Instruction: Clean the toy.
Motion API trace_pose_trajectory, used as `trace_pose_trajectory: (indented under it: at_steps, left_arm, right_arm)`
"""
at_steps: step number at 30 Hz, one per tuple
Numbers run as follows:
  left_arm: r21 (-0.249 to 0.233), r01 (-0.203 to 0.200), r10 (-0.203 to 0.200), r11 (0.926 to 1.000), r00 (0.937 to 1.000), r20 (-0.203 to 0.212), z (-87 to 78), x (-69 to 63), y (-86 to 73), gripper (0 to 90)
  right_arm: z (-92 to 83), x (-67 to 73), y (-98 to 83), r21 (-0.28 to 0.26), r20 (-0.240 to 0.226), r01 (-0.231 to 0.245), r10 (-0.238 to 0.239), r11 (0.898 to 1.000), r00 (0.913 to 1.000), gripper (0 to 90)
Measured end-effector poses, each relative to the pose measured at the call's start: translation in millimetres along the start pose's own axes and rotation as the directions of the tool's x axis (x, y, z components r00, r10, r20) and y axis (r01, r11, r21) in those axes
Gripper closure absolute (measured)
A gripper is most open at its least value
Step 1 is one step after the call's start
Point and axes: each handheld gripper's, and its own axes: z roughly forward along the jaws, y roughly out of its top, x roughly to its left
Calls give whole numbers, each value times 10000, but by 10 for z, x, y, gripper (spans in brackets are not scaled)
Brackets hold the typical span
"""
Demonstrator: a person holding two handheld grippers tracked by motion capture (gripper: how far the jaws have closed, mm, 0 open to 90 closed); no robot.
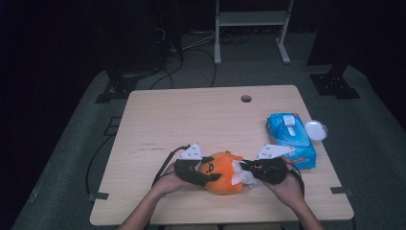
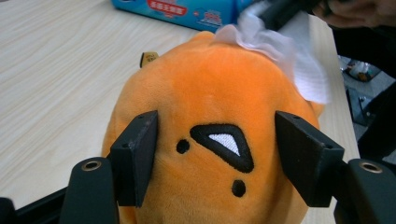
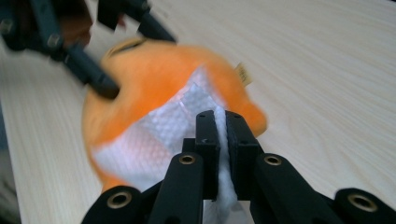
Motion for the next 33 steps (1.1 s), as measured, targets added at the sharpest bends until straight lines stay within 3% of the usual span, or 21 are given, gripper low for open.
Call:
trace_pose_trajectory:
  at_steps: [6,10,15,19,25,30,33]
  left_arm:
    - [40,-190,190,9998,9998,-4,7,-20,1,310]
    - [-17,-166,166,9999,9999,-2,9,-24,-8,302]
    - [49,-333,333,9994,9994,16,3,-38,-12,296]
    - [91,-393,392,9992,9992,39,-3,-47,-16,294]
    - [85,-332,331,9994,9994,90,5,-51,-16,291]
    - [188,-358,357,9992,9994,32,14,-50,-10,282]
    - [144,-295,294,9995,9995,75,8,-42,-15,283]
  right_arm:
    - [4,79,114,-1038,-150,-433,420,9937,9990,847]
    - [113,114,72,-516,-88,-180,176,9985,9998,845]
    - [97,167,48,-194,-243,92,-97,9998,9997,807]
    - [91,179,29,-12,-869,147,-148,9999,9961,676]
    - [123,223,19,115,-1244,547,-529,9984,9908,522]
    - [175,302,6,276,-465,1183,-1169,9926,9921,586]
    - [149,279,14,330,-459,1162,-1146,9927,9923,693]
